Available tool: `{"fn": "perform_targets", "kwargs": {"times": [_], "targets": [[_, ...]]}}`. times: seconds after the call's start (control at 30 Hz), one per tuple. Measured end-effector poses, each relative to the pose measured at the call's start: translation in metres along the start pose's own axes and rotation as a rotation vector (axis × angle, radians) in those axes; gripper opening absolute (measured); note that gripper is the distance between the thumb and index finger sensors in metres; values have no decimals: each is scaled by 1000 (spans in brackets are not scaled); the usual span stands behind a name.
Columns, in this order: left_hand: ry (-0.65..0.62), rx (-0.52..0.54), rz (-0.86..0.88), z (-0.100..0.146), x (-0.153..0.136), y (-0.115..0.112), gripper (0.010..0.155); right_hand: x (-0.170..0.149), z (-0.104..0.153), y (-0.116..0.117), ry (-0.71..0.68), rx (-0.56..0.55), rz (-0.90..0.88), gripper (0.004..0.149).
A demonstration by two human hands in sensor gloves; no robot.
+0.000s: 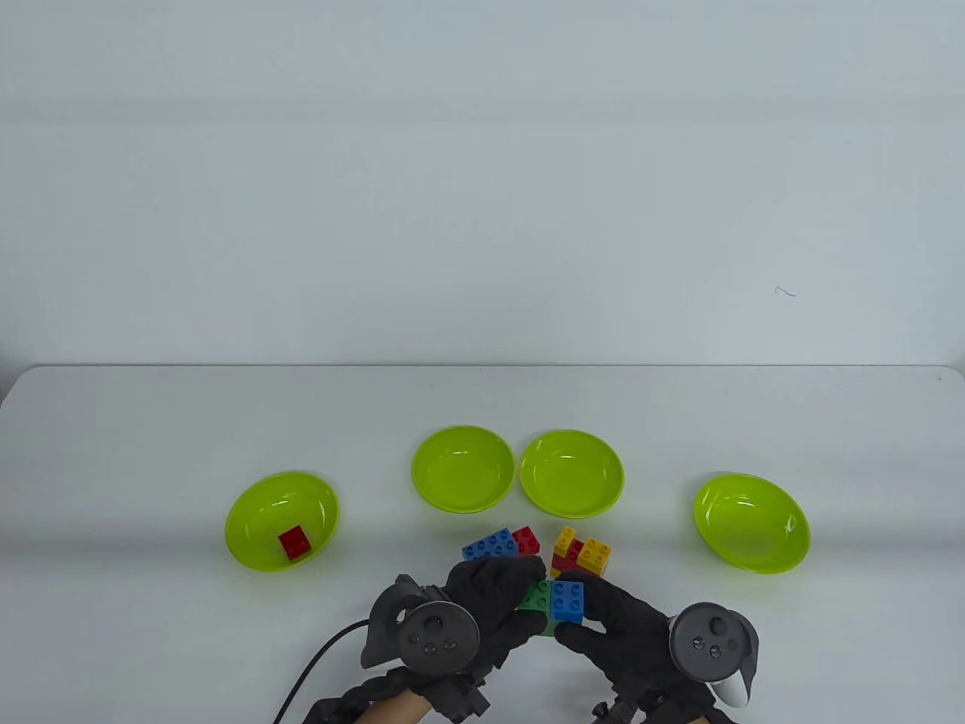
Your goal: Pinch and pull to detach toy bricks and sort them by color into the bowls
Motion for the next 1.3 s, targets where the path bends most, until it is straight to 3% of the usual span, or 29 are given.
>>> {"fn": "perform_targets", "kwargs": {"times": [0.17,0.43,0.7,0.83,1.03,1.3], "targets": [[99,-73,209,1,-16,-7,65,5,1,4,-35,29,80,62],[91,-7,139,-3,-23,8,64,3,1,-1,-8,-22,50,62],[261,-15,-101,-32,-94,28,64,0,-1,-15,7,-66,46,62],[361,-139,-217,-49,-136,10,65,-1,-1,-18,11,-77,41,62],[512,-289,-228,-58,-182,-30,65,-1,-1,-22,11,-82,45,62],[594,-390,-233,-58,-213,-62,64,-5,-1,-25,19,-91,34,62]]}}
Point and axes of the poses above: the tracker on the back of each hand, its own x axis roughly to the thumb side, its own z axis roughly from the fingertips to the wrist, y = z × x, the point moved 5 cm from there along -z, roughly from the wrist to the fingertips, and after that the axes turned 14 degrees about -z, right-handed, at the moved point
